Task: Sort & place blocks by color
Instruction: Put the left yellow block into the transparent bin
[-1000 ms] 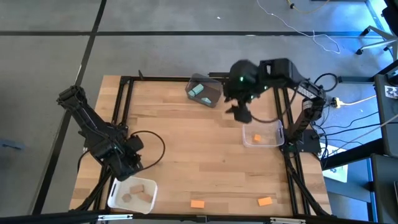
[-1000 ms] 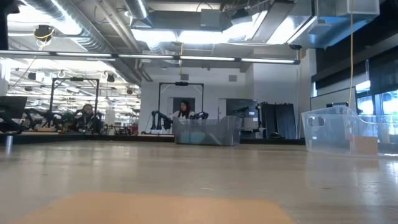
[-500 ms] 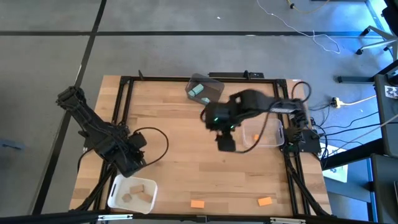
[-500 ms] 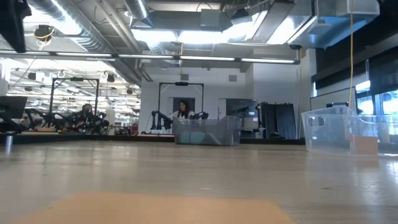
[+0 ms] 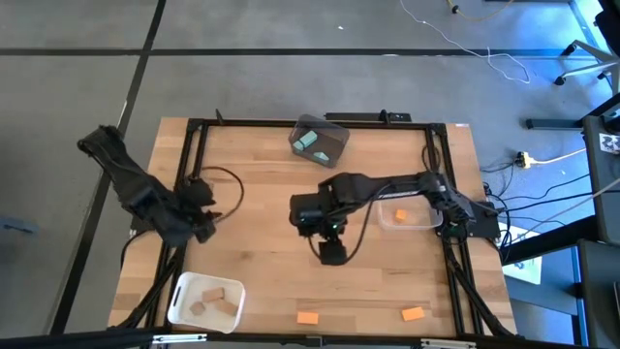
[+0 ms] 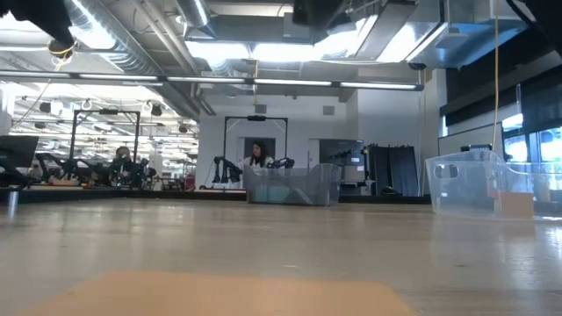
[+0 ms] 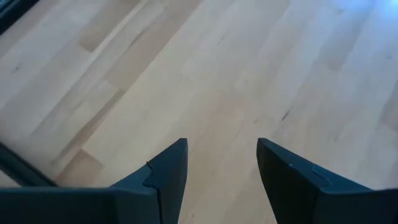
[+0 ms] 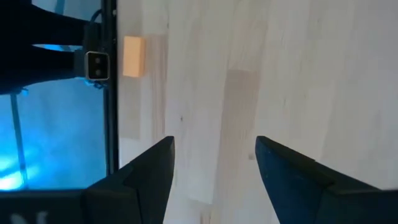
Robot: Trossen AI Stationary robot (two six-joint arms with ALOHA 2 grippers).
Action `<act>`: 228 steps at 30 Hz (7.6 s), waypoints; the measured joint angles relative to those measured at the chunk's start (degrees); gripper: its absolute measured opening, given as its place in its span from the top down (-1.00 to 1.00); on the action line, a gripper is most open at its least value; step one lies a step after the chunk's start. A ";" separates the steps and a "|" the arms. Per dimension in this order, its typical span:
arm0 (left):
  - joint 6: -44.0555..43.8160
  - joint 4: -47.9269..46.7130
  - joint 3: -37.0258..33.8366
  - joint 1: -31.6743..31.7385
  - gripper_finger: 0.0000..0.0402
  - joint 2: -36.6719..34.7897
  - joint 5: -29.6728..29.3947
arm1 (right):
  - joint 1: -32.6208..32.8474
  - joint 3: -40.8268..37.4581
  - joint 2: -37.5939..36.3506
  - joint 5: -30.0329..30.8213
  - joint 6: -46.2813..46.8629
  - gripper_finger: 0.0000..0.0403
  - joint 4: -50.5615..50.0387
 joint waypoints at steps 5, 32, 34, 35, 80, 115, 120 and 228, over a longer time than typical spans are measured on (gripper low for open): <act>5.03 0.03 0.00 -0.02 0.09 -4.84 -0.23 | 0.00 0.00 3.43 0.19 2.16 -0.12 4.34; 11.01 -0.82 0.00 -0.02 0.09 -6.04 -2.17 | 15.16 0.00 12.12 6.03 9.47 -0.12 25.03; 13.03 -0.81 0.00 -0.02 0.09 -6.08 -0.83 | 15.91 0.04 12.37 10.00 11.26 -0.12 25.87; 14.07 -0.80 0.00 -0.02 0.09 -6.10 -0.22 | 16.23 0.04 12.49 11.78 12.36 -0.12 25.59; 27.73 -0.74 0.00 -0.02 0.09 -6.10 1.73 | 20.45 -0.04 20.34 16.00 25.59 -0.12 34.88; 27.70 -0.71 0.00 -0.04 0.09 -6.10 1.97 | 21.31 0.22 25.73 19.05 32.67 0.15 31.15; 27.70 -0.69 0.00 -0.02 0.09 -6.10 1.97 | 21.20 0.22 25.67 19.11 36.22 0.37 31.08; 27.08 0.84 0.00 -0.02 0.09 -6.10 4.86 | -0.83 -68.63 -38.34 32.06 50.79 0.37 7.80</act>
